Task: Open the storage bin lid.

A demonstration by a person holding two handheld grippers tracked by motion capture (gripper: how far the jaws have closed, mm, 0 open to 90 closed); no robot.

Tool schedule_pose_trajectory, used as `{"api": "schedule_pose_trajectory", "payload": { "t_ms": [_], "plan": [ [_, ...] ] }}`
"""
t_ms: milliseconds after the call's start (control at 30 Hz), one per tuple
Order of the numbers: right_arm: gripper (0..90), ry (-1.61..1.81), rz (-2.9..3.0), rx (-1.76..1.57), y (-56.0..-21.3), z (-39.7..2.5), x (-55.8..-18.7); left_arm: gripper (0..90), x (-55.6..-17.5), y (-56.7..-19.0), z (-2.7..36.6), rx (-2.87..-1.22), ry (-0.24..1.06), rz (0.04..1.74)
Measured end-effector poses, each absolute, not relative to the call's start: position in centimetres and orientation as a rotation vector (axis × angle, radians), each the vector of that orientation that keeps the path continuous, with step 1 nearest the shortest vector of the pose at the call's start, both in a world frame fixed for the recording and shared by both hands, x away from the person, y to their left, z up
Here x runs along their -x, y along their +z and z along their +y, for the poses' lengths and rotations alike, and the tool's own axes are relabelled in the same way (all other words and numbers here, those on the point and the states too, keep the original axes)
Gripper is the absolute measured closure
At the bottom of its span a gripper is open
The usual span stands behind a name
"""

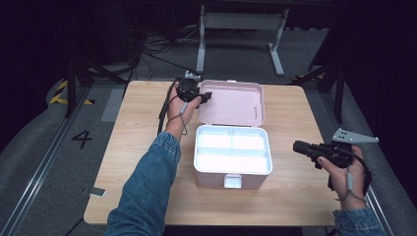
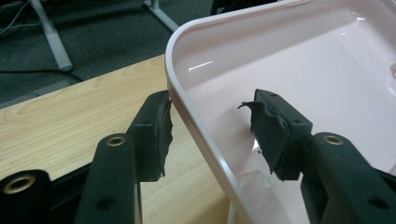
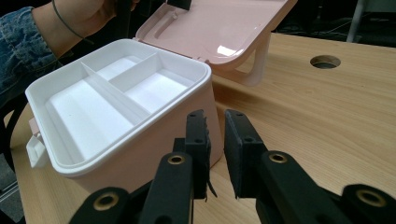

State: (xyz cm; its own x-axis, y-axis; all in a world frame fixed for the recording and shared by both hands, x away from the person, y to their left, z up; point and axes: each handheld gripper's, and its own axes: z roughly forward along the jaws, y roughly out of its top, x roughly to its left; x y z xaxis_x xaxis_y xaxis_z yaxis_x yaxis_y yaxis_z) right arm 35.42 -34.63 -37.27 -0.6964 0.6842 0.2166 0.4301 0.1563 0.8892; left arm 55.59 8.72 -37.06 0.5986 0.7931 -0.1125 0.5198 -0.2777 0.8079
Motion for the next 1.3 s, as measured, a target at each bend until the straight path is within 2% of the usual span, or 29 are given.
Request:
{"api": "schedule_pose_trajectory", "payload": {
  "t_ms": [167,933,1100,1300],
  "plan": [
    [79.9,1.56,2.195,-1.09,-37.3,-34.6,-35.5,52.7,-55.8,-37.6,8.7,-1.967,0.39,1.067],
    [79.3,1.567,2.211,-1.095,-37.5,-34.4,-35.7,53.3,-56.5,-39.3,8.5,-2.055,0.341,1.102],
    [78.9,1.564,2.21,-1.094,-37.6,-34.4,-35.7,50.6,-56.5,-39.4,8.6,-2.069,0.311,1.11],
    [78.1,1.572,2.207,-1.098,-37.5,-34.5,-35.7,40.5,-56.0,-38.7,8.7,-2.047,0.303,1.111]
  ]
}}
